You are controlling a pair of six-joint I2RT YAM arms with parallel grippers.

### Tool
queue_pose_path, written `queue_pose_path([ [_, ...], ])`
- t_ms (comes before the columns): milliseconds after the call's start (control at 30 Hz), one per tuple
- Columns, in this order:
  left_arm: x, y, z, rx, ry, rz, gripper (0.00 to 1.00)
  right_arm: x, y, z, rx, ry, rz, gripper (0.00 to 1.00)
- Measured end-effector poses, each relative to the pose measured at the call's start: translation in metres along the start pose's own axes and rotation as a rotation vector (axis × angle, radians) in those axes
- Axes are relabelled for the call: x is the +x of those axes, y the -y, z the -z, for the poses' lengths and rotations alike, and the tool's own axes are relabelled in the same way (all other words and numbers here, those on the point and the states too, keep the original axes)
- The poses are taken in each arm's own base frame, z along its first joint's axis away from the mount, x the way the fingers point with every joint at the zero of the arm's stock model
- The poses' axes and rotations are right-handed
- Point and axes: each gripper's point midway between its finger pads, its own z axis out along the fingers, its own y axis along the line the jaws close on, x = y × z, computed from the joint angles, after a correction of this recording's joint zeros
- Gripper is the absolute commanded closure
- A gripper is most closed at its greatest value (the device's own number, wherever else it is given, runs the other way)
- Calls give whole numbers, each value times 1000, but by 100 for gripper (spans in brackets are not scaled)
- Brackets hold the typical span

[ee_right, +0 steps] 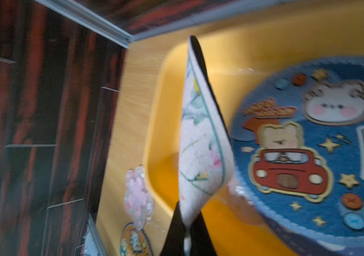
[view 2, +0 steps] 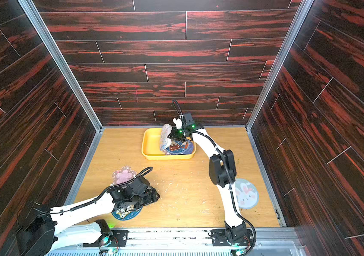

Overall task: Put the coasters into the storage box
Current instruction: Place the coaster in the storage box.

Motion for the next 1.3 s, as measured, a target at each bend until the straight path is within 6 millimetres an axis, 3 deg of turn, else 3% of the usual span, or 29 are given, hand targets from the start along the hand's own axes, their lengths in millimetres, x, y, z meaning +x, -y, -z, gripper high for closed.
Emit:
queue_pose_path([
  [167,0,-1,0,-2,-1,-1,16,8,36,-8,88,-39,-50,100],
  [233,0,-1,0,-3,-2,-1,16,10,46,-6,130,-47,-58,95],
  [400,0,-1,0,-3,-1,-1,16,14,61,-1,222,-55,-43,59],
  [533,0,-1,0,-4,-2,-3,16,12,67,8,290,-52,-24,41],
  [733,0,-2,1,-8,-4,-14,16,13,77,18,370,-58,-7,31],
  [900,-2,3,2,-2,-1,-26,16,27,87,25,422,-92,-9,27],
  [1067,-6,9,1,-2,0,-36,16,47,85,52,446,-101,-22,21],
  [1200,-8,11,-1,-6,-1,-41,16,65,80,83,442,-71,-45,16],
  [1300,-8,10,-1,-9,-2,-46,16,82,87,109,451,-42,-80,12],
])
